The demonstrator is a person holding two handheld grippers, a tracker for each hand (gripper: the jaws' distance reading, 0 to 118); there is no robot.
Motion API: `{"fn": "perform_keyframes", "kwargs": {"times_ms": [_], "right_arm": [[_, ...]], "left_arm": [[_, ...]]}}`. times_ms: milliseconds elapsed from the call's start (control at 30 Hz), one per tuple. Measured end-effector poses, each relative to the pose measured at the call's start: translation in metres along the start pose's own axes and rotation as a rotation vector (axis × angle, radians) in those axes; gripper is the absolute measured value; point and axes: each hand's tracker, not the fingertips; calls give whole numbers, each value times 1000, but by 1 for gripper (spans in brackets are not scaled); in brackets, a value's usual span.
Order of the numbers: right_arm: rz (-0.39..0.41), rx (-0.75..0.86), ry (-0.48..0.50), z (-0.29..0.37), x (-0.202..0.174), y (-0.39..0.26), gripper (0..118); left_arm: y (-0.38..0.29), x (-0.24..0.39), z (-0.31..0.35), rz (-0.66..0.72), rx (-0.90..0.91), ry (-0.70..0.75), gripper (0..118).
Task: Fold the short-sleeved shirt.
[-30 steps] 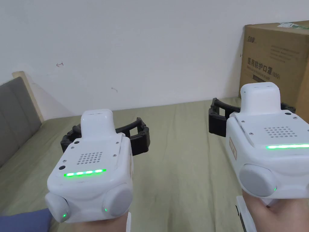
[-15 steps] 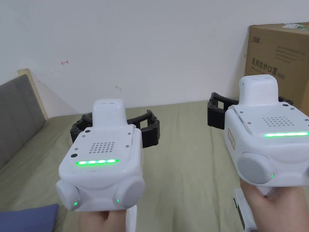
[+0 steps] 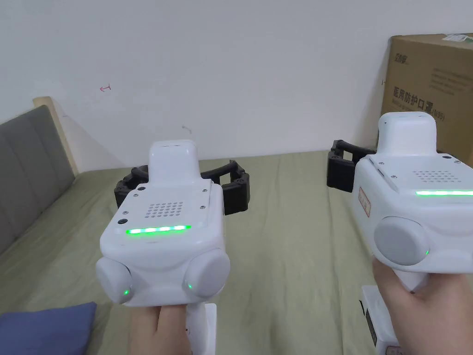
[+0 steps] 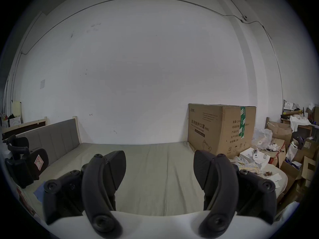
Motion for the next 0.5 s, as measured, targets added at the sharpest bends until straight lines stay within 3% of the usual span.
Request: {"fn": "perform_keyframes", "kwargs": {"times_ms": [500], "right_arm": [[2, -19, -5, -3, -10, -1, 86]], "left_arm": [[-4, -3, -4, 26, -22, -55, 112]]}}
